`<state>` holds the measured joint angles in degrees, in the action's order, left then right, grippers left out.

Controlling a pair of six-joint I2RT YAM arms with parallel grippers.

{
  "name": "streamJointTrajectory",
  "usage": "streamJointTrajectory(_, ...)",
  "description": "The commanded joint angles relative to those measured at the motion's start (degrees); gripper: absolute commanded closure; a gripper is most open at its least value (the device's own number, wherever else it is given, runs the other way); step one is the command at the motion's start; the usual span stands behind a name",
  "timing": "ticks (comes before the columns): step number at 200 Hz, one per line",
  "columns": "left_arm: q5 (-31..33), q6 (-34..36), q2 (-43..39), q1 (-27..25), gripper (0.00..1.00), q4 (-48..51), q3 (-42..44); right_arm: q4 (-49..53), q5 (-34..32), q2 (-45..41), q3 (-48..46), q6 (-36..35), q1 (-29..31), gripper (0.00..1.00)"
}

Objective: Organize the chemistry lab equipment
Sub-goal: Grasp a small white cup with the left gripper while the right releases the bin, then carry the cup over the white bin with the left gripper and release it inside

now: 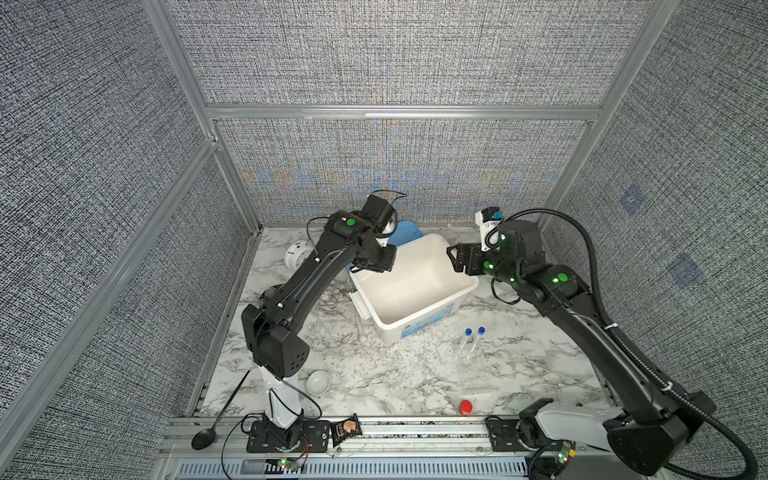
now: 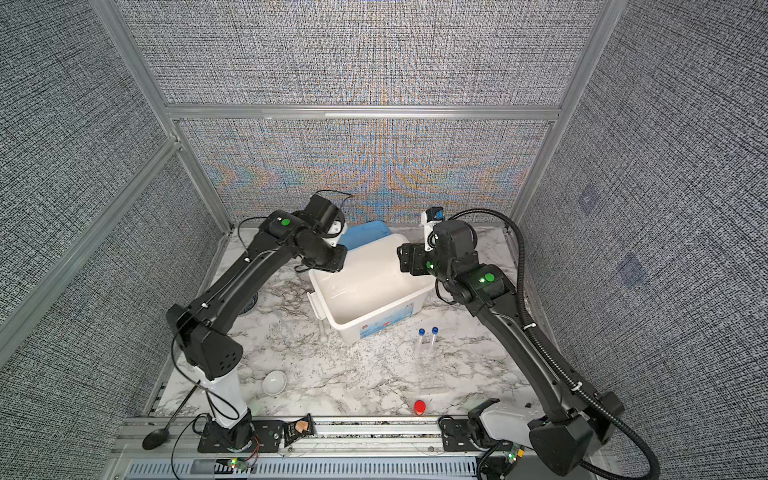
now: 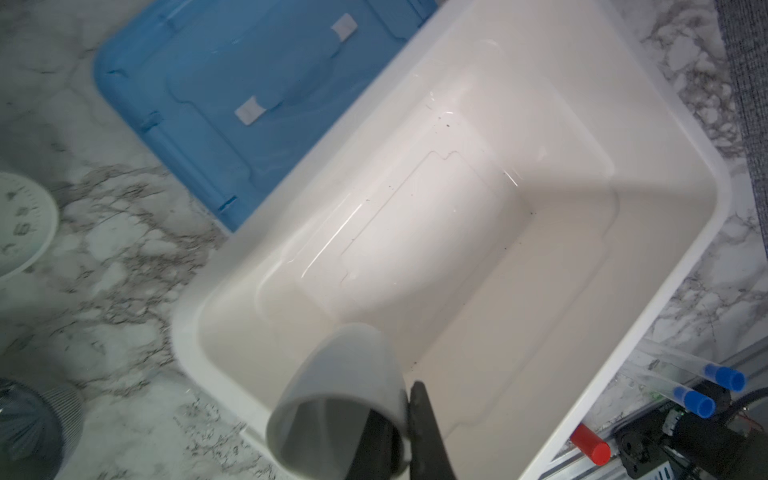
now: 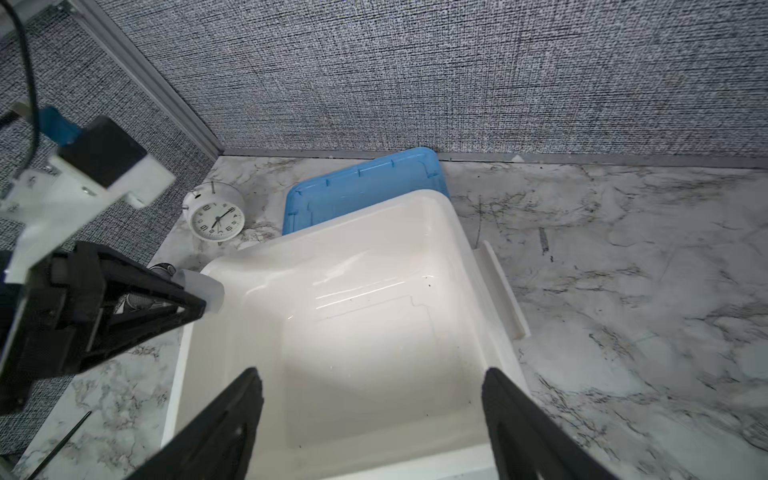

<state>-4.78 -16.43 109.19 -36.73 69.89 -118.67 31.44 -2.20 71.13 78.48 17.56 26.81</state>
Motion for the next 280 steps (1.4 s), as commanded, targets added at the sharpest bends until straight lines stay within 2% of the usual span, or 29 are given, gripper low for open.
streamJointTrajectory(1, -0.4, 2.2, 3.0, -2.2, 1.0, -1.3, -0.4, 2.1, -1.2, -0.7, -0.6, 0.8, -0.6, 0.15)
streamJointTrajectory(28, -2.3, -0.9, 4.3, -3.5, 1.0, -6.4, 4.2, 1.8, -2.5, -1.9, -2.9, 2.1, -2.2, 0.15)
streamJointTrajectory(52, -3.5, -0.9, 6.8, -3.8, 1.0, -10.5, 8.2, 1.3, -1.5, -2.5, -4.5, 2.7, -3.5, 0.15)
streamJointTrajectory(98, 1.3, 0.9, 11.0, -4.6, 1.0, -11.7, 10.8, 1.7, -0.8, -2.6, -4.9, 2.6, -4.6, 0.15)
streamJointTrajectory(169, 1.8, -0.2, 16.3, -4.7, 1.0, -14.6, 12.5, 2.0, 0.2, -2.8, -5.9, 4.5, -4.9, 0.15)
streamJointTrajectory(206, 2.3, 0.9, 19.3, -4.6, 0.96, -14.0, 11.0, 2.1, 1.6, -1.0, -5.0, 4.4, -4.9, 0.16)
streamJointTrajectory(224, 3.3, 0.7, 20.3, -4.7, 0.86, -11.1, 8.3, 2.3, 1.2, -0.4, -4.5, 5.0, -4.9, 0.16)
streamJointTrajectory(244, 2.4, 2.2, 18.5, -4.7, 0.72, -13.1, 9.6, 1.8, 1.3, -0.2, -4.8, 5.6, -4.9, 0.16)
streamJointTrajectory(280, 5.0, 2.9, 13.7, -4.6, 0.63, -12.2, 9.5, 0.6, 2.1, -0.7, -6.0, 6.9, -4.8, 0.17)
